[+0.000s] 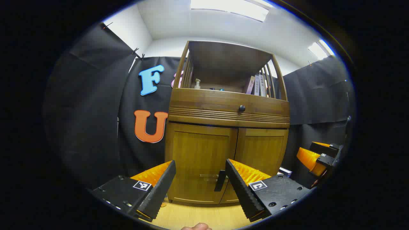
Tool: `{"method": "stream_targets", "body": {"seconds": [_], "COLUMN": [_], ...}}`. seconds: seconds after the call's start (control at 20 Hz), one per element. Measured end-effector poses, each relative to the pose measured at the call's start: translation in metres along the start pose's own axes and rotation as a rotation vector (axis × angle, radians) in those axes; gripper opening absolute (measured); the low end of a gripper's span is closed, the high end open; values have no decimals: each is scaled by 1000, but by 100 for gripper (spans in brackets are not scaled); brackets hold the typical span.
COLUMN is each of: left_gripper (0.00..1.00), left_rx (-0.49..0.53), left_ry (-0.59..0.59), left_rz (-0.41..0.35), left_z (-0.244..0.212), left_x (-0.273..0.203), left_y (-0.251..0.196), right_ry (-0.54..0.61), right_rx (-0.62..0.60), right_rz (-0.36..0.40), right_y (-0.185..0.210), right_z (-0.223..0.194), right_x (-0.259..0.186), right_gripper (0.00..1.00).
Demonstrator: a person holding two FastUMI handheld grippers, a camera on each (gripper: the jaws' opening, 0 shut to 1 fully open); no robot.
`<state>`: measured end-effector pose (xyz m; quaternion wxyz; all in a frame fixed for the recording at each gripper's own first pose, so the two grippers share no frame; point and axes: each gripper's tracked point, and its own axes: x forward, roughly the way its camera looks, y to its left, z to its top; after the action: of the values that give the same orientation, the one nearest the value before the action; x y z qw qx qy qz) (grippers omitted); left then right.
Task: Open the right door of the double-door shoe cabinet with the right hand, and open the left door with the left hand.
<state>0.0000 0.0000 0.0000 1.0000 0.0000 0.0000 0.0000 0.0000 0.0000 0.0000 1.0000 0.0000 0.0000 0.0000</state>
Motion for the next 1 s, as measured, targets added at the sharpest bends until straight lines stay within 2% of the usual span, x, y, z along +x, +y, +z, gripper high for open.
{"method": "stream_targets", "body": {"seconds": [0.1, 0.15, 0.3, 0.35, 0.4, 0.45, 0.5, 0.55, 0.6, 0.65, 0.7, 0.85, 0.9, 0.95, 1.0], "left_gripper": [95, 100, 100, 95, 95, 100, 95, 100, 95, 95, 100, 100, 95, 100, 100], "left_rx": [20, 22, 10, 5, 2, 6, 11, 17, 19, 20, 19, 24, 23, 24, 27], "left_ry": [-5, -10, -7, -6, -5, -2, -3, -4, -6, -1, -5, -6, 3, 4, 3], "left_rz": [0, -4, 1, 2, 3, 2, 0, 2, 2, 3, 5, 20, 29, 27, 30], "left_z": [3, 4, 5, 5, 3, 3, 3, 4, 3, 2, 2, -1, -4, -5, -6], "left_x": [0, 0, -1, -1, -1, -3, -4, -5, -6, -6, -9, -13, -15, -16, -18], "left_y": [-3, -5, -7, -7, -7, -8, -8, -7, -6, -5, -4, 4, 7, 7, 8], "right_ry": [11, 19, 36, 42, 49, 54, 58, 63, 64, 73, 74, 85, 96, 104, 118], "right_rx": [7, 9, 13, 16, 22, 30, 36, 39, 38, 33, 29, 34, 37, 42, 42], "right_rz": [11, 13, 17, 17, 14, 12, 6, 6, 7, 8, 13, 29, 34, 45, 52], "right_y": [0, -1, -3, -3, -4, -5, -5, -5, -4, -2, 0, 11, 16, 22, 28], "right_z": [-5, -7, -14, -16, -18, -20, -21, -22, -25, -27, -31, -40, -46, -52, -58], "right_x": [0, 0, -1, -2, -1, 0, 0, 1, 2, 4, 5, 16, 21, 26, 31], "right_gripper": [98, 98, 98, 98, 98, 98, 97, 98, 98, 98, 97, 98, 97, 97, 97]}}
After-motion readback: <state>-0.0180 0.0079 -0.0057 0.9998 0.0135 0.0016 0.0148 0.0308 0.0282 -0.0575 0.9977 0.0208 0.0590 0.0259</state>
